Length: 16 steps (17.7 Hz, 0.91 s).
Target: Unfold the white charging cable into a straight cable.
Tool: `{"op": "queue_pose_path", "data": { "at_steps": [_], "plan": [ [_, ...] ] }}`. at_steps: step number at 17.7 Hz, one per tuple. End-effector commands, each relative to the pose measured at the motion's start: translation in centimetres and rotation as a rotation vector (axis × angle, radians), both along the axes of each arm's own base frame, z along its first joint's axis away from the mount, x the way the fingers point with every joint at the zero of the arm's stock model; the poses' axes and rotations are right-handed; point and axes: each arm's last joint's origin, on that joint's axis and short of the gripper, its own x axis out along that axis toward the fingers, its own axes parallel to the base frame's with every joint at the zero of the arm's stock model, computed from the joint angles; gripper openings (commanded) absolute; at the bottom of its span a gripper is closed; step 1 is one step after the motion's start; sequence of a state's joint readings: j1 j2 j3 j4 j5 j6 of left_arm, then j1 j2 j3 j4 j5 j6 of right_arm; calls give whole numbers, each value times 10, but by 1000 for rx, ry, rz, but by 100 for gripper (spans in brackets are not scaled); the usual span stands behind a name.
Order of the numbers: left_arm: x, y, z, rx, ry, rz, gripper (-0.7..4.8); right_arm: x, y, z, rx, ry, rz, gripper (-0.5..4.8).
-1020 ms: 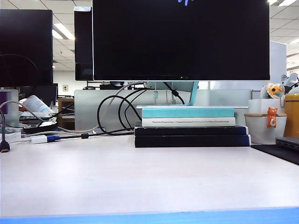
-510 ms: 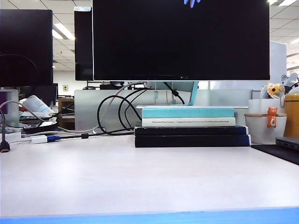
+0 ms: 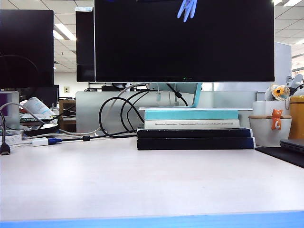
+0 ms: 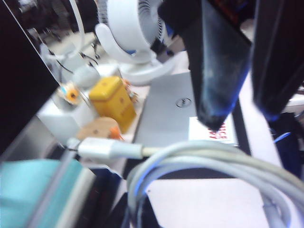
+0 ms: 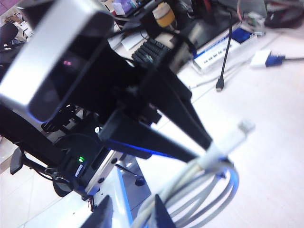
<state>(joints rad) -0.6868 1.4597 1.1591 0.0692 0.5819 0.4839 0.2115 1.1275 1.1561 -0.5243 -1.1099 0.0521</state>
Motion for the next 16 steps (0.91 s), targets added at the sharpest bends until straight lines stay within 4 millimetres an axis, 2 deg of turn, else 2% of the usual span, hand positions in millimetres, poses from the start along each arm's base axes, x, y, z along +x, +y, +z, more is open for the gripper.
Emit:
{"op": "queue_pose_path", "data": {
  "at_steps": [1,4,6,7,9,14,16],
  "plan": [
    [1,-1,12,-45,-200,-16,-6,1,0,1,0,-13,5,80],
    [1,-2,11,-47,-196,-32,-6,5,2,-2,1,3,13,73],
    [0,-2,11,-53,-190,-58,-6,6,2,-3,-2,-7,16,48],
    [0,-3,10,-53,-185,-67,-6,8,2,-5,0,-2,25,15],
    [1,-4,9,-52,-176,-67,-6,9,3,-6,15,7,54,3],
    [1,-3,4,-22,-140,-65,-6,12,4,-3,23,-41,55,-1],
    [3,-1,-1,38,-138,-12,-6,14,3,-3,-18,-60,-26,-1]
  ]
}}
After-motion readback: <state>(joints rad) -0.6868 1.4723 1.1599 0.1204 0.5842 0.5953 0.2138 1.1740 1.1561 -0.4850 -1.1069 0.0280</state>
